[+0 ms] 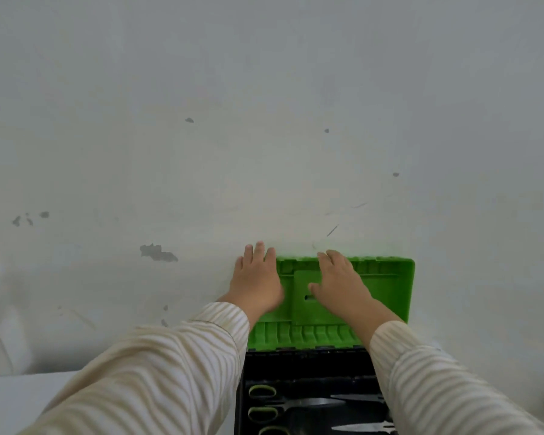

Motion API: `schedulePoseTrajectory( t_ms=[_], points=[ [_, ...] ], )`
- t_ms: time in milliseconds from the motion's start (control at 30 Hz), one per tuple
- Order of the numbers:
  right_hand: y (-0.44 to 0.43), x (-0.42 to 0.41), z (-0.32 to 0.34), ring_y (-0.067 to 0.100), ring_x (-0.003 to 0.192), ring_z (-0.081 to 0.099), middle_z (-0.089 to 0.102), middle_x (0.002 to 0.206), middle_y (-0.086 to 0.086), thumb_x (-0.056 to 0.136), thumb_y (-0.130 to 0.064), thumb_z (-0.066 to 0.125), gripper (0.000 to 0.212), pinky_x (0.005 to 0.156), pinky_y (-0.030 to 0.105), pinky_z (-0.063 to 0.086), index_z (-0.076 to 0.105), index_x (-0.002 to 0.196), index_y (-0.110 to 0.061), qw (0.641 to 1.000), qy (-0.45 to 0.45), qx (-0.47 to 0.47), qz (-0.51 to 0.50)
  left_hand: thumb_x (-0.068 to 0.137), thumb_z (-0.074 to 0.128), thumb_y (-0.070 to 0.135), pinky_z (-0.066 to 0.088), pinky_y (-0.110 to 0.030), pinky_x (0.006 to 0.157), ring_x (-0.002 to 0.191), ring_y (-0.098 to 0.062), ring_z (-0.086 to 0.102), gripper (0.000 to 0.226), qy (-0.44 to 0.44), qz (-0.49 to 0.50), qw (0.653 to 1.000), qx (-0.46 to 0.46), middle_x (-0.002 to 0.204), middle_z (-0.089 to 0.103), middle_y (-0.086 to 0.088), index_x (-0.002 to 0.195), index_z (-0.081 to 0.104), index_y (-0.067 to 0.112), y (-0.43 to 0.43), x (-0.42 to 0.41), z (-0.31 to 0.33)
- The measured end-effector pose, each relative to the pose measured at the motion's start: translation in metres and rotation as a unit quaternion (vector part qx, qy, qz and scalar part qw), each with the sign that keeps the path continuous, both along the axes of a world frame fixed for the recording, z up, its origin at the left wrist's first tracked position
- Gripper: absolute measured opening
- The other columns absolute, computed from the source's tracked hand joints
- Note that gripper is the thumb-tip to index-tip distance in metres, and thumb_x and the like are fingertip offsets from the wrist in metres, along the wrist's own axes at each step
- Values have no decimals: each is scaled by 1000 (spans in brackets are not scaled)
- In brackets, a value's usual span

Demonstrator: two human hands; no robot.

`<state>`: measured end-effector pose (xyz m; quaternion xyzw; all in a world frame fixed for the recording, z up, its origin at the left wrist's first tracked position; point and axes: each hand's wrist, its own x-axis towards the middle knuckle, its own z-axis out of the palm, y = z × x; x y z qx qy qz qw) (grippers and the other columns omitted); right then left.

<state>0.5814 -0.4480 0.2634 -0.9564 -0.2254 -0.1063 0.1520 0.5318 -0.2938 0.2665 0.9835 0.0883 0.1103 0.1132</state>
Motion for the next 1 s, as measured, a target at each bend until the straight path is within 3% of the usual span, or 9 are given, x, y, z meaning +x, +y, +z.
schedulePoseTrajectory(
  t_ms=[167, 400, 500, 600, 733, 800, 867, 933, 1000],
  points=[
    [-2, 23, 4, 27, 140, 11, 16, 152, 10, 87, -15, 50, 67, 112, 40, 26, 13, 143, -11, 997, 13, -77, -6, 91, 47, 25, 13, -43, 119, 145, -29, 15, 66, 51, -20, 998, 22, 156, 23, -9, 148, 19, 11, 5, 17, 0],
    [-26, 6, -3, 25, 122, 41, 43, 133, 10, 92, -14, 43, 44, 106, 34, 33, 32, 134, -10, 987, -99, -125, 18, 92, 44, 29, 15, -43, 117, 134, -24, 32, 52, -57, -19, 997, 49, 145, 40, -2, 141, 33, 15, -6, -20, -10],
    [-45, -11, -5, 22, 106, 46, 52, 115, 6, 96, -28, 37, 30, 95, 34, 40, 48, 116, -10, 981, -119, -145, 58, 93, 46, 36, 23, -41, 112, 124, -24, 41, 33, -120, -24, 992, 20, 135, 49, 1, 121, 50, 19, -14, -47, -21],
    [-64, -41, -17, 24, 117, 43, 50, 124, 7, 94, -32, 41, 31, 100, 36, 39, 53, 111, -9, 979, -90, -140, 115, 91, 54, 32, 18, -45, 114, 131, -24, 36, 18, -152, -36, 988, -22, 138, 49, -3, 99, 58, 16, -23, -78, -38],
    [-87, -97, -39, 27, 124, 44, 47, 136, 10, 88, -25, 53, 29, 105, 33, 33, 54, 110, -6, 988, -38, -62, 137, 76, 67, 29, 36, -35, 95, 102, -22, 53, 19, -161, -78, 984, -18, 100, 64, -1, 81, 54, 17, -37, -121, -72],
    [-95, -118, -56, 24, 127, 41, 45, 139, 6, 88, -26, 55, 37, 107, 31, 31, 49, 121, -11, 987, -16, -69, 145, 64, 79, 29, 36, -29, 82, 88, -22, 61, 36, -137, -71, 988, -24, 92, 64, 3, 86, 53, 19, -45, -143, -89],
    [-100, -132, -77, 19, 133, 34, 38, 145, 1, 88, -26, 55, 50, 110, 30, 27, 37, 134, -17, 986, 20, -90, 141, 57, 86, 26, 42, -28, 84, 88, -22, 64, 52, -100, -65, 993, -25, 96, 67, 3, 100, 57, 20, -54, -160, -107],
    [-102, -144, -101, 17, 136, 28, 28, 150, 0, 90, -20, 51, 55, 111, 30, 27, 27, 140, -18, 982, 62, -127, 124, 69, 78, 19, 47, -32, 91, 103, -24, 62, 54, -50, -72, 996, -24, 113, 65, -1, 118, 57, 17, -61, -174, -127],
    [-101, -154, -121, 18, 139, 21, 21, 153, 2, 91, -11, 46, 58, 114, 30, 23, 21, 143, -15, 979, 92, -146, 110, 84, 64, 18, 36, -35, 107, 127, -26, 46, 54, 5, -72, 997, -33, 137, 50, -4, 135, 47, 14, -68, -184, -143]
  ],
)
